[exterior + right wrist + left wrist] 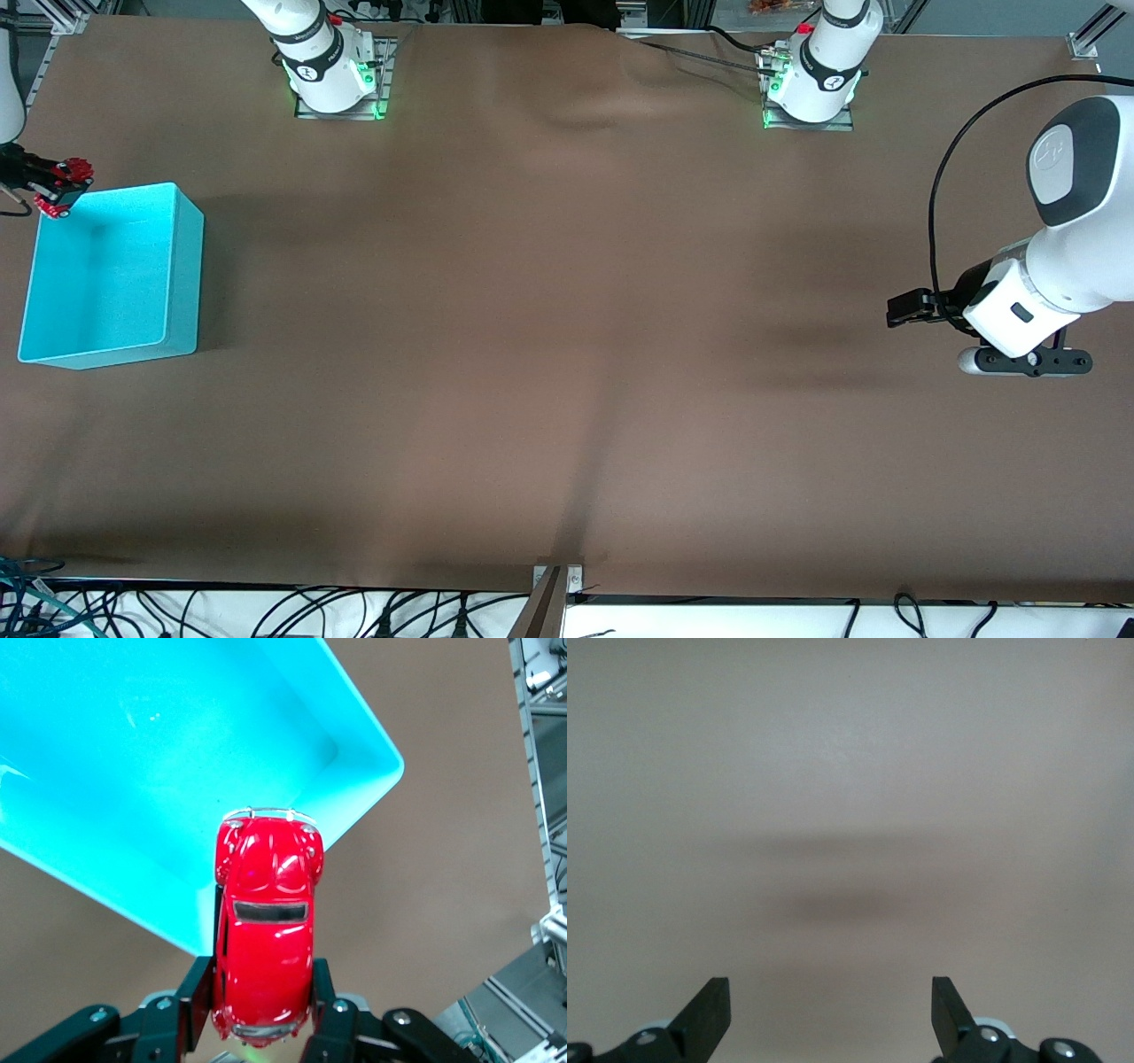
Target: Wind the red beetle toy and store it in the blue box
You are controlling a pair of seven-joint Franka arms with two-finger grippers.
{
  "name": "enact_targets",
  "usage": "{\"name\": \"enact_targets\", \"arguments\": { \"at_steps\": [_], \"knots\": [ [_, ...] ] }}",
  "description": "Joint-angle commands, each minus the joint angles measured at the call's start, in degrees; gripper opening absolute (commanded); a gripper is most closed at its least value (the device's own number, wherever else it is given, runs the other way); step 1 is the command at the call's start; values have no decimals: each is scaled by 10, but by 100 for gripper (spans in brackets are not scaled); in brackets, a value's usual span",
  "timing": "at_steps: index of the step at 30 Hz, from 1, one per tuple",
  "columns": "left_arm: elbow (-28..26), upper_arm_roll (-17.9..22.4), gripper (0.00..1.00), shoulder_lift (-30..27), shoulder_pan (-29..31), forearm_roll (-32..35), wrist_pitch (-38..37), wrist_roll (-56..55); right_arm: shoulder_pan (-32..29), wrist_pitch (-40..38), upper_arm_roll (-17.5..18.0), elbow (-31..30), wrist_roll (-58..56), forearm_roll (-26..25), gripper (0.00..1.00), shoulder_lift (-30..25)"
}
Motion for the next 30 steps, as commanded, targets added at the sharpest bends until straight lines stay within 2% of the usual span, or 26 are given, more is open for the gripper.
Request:
{"name": "enact_targets", "arguments": {
  "at_steps": [1, 6, 11, 19, 24, 30],
  "knots": [
    [6, 1, 100, 0, 1, -10, -10, 0, -19, 9, 6, 41, -41, -18, 0, 34],
    [5, 1, 100, 0, 0, -10, -10, 1, -21, 14, 6, 41, -47, -30, 0, 32],
    [6, 1, 100, 0, 1, -10, -10, 2, -25, 12, 6, 57, -52, 5, 0, 31],
    [5, 1, 100, 0, 0, -10, -10, 2, -45, 23, 13, 61, -74, 16, 0, 52],
    [5, 1, 100, 0, 0, -10, -10, 1, -64, 49, 40, 58, -88, 16, 0, 50],
    [5, 1, 100, 0, 0, -10, -10, 3, -68, 53, 50, 56, -116, 16, 0, 42]
  ]
}}
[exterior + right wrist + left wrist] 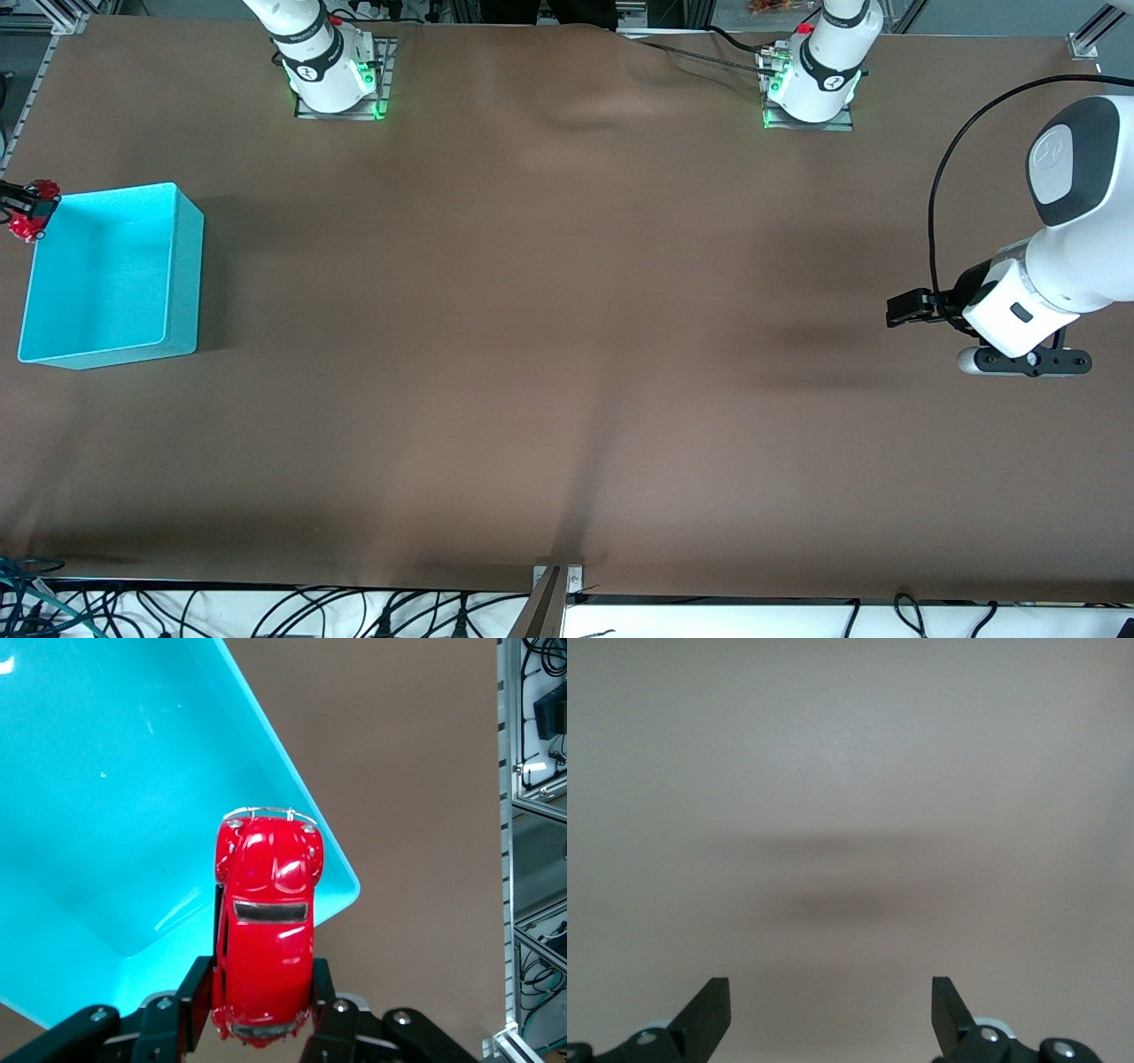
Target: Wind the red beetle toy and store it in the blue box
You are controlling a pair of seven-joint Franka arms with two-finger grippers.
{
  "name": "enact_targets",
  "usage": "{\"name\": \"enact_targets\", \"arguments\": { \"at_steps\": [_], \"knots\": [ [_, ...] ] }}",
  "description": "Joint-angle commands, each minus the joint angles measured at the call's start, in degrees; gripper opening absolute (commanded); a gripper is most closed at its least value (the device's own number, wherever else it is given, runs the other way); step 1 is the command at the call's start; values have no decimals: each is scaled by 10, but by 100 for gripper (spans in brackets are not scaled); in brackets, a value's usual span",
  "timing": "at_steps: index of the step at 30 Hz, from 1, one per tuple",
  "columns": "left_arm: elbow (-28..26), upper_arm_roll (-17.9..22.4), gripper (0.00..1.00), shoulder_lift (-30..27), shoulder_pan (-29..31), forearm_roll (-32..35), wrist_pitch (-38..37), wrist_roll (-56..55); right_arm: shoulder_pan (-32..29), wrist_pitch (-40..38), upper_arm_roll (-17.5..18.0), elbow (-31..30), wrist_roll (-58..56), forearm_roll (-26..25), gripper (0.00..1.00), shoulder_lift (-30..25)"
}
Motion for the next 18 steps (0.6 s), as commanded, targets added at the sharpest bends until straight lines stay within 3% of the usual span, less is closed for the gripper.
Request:
{"name": "enact_targets", "arguments": {
  "at_steps": [1, 6, 18],
  "knots": [
    [5, 2, 100, 0, 0, -10, -10, 2, -19, 3, 26, 7, -30, 11, 0, -4],
    [5, 2, 100, -1, 3, -10, -11, 6, -23, 16, 47, -2, -30, 12, 0, 3],
    [4, 2, 100, -3, 5, -10, -20, 10, -31, 75, 57, -27, -30, 34, 0, 43]
  ]
}}
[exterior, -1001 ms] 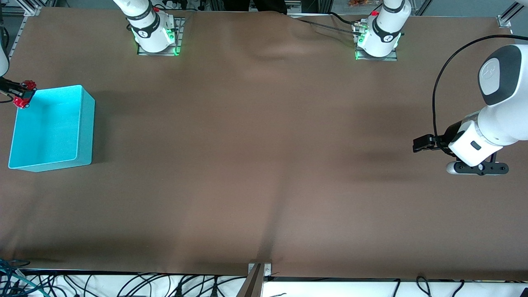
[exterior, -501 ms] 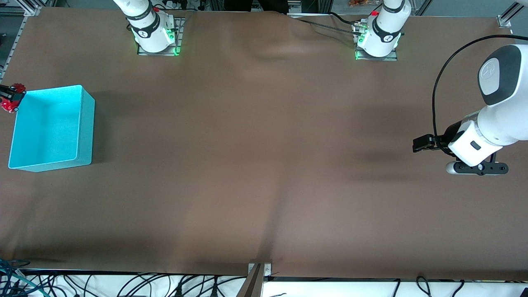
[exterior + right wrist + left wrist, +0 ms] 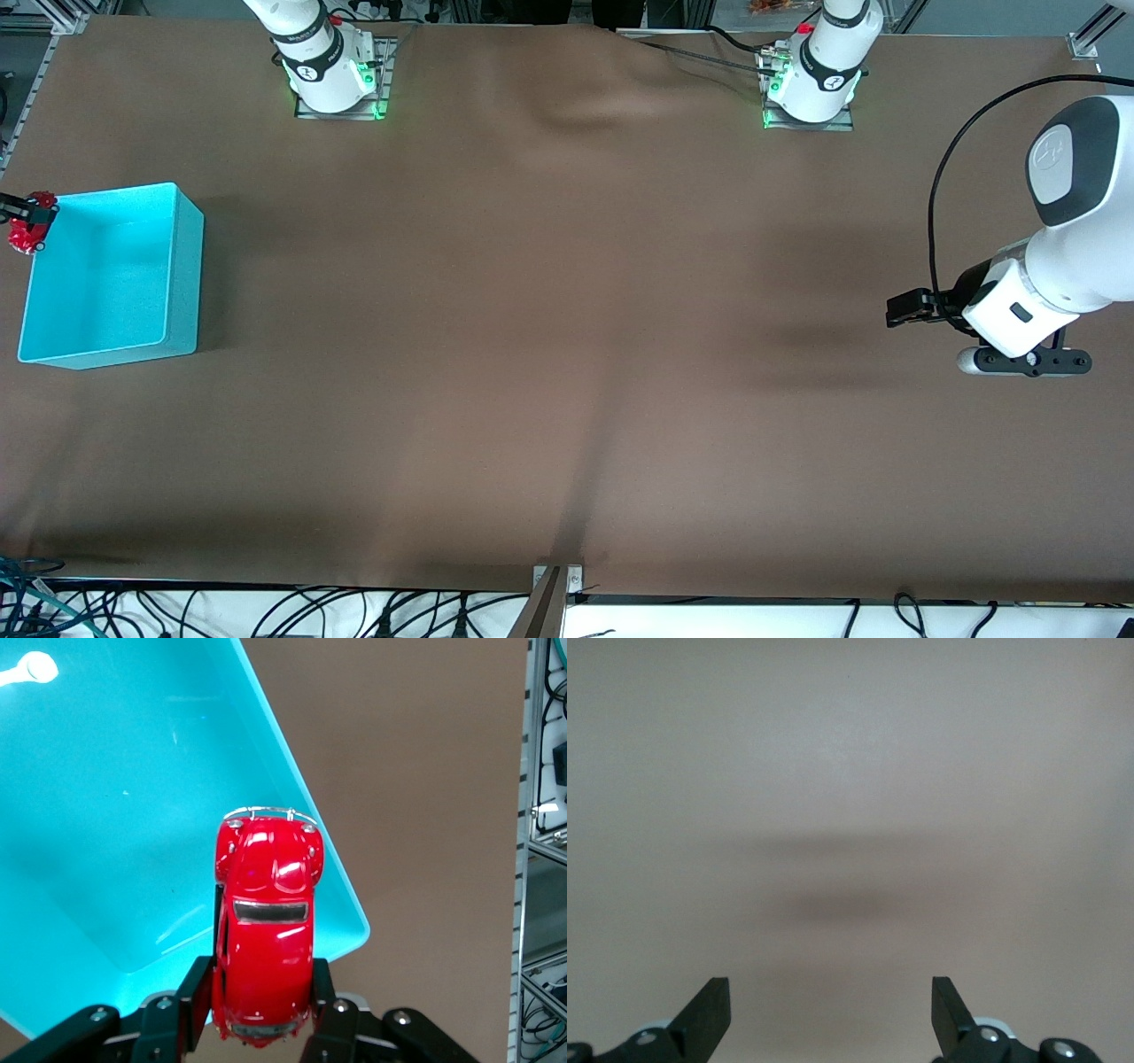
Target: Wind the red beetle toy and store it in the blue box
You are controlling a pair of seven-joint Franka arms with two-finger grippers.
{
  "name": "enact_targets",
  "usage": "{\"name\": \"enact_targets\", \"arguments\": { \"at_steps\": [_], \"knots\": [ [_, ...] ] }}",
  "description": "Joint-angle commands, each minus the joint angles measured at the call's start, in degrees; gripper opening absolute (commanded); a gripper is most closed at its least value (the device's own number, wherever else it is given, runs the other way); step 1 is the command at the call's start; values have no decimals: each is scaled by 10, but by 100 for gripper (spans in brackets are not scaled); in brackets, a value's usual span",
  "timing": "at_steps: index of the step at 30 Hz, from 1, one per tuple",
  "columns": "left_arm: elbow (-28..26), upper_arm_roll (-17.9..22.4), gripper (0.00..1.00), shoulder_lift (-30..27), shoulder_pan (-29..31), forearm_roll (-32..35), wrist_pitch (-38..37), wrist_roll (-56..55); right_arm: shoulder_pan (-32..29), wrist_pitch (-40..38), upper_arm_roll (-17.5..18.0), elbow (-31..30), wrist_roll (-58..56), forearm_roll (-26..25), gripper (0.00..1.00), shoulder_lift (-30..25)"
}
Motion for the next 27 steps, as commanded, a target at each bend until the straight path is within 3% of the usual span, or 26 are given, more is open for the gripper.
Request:
{"name": "enact_targets", "arguments": {
  "at_steps": [1, 18, 25, 27],
  "knots": [
    [5, 1, 100, -3, 3, -10, -14, 9, -22, 34, 10, -14, -16, 12, 0, 14],
    [6, 0, 100, -2, 2, -10, -15, 8, -40, 87, 11, -29, -6, 14, 0, 68],
    [6, 1, 100, -2, -1, -10, -15, 7, -44, 105, 11, -31, -5, 15, 3, 83],
    [5, 0, 100, -2, 0, -10, -15, 8, -46, 105, 11, -31, -5, 17, 8, 84]
  ]
}}
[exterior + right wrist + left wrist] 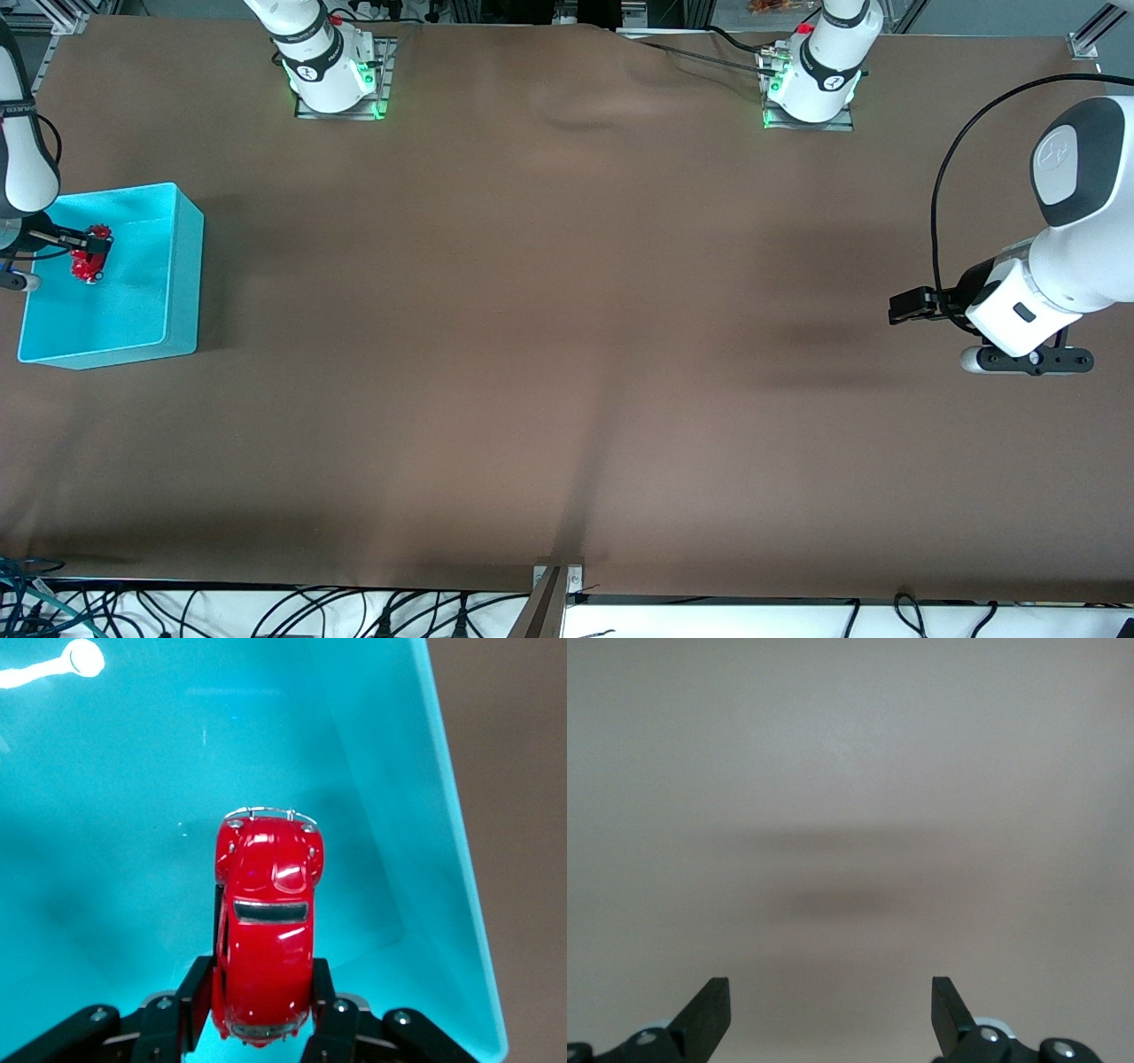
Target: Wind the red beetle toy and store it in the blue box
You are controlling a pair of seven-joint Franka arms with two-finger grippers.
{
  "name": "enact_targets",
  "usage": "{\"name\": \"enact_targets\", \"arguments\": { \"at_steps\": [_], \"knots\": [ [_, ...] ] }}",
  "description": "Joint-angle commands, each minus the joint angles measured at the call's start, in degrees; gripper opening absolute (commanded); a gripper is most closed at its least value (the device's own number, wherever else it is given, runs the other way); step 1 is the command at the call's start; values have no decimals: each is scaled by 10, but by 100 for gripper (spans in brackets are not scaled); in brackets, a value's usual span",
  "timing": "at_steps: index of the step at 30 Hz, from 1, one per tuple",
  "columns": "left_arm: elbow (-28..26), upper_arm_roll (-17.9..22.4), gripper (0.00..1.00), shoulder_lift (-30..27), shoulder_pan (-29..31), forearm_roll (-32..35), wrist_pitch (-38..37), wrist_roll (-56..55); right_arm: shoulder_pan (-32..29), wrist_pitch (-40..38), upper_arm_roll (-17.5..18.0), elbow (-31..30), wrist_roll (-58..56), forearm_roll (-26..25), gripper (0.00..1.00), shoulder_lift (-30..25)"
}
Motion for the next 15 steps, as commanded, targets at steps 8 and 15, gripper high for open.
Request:
{"name": "enact_targets", "arguments": {
  "at_steps": [8, 15],
  "knots": [
    [6, 1, 100, -2, 2, -9, -10, 10, -14, 8, 10, -5, 31, 33, 43, 2],
    [5, 2, 100, -2, 1, -9, -10, 10, -13, 3, 26, -5, 79, 34, 90, 0]
  ]
}}
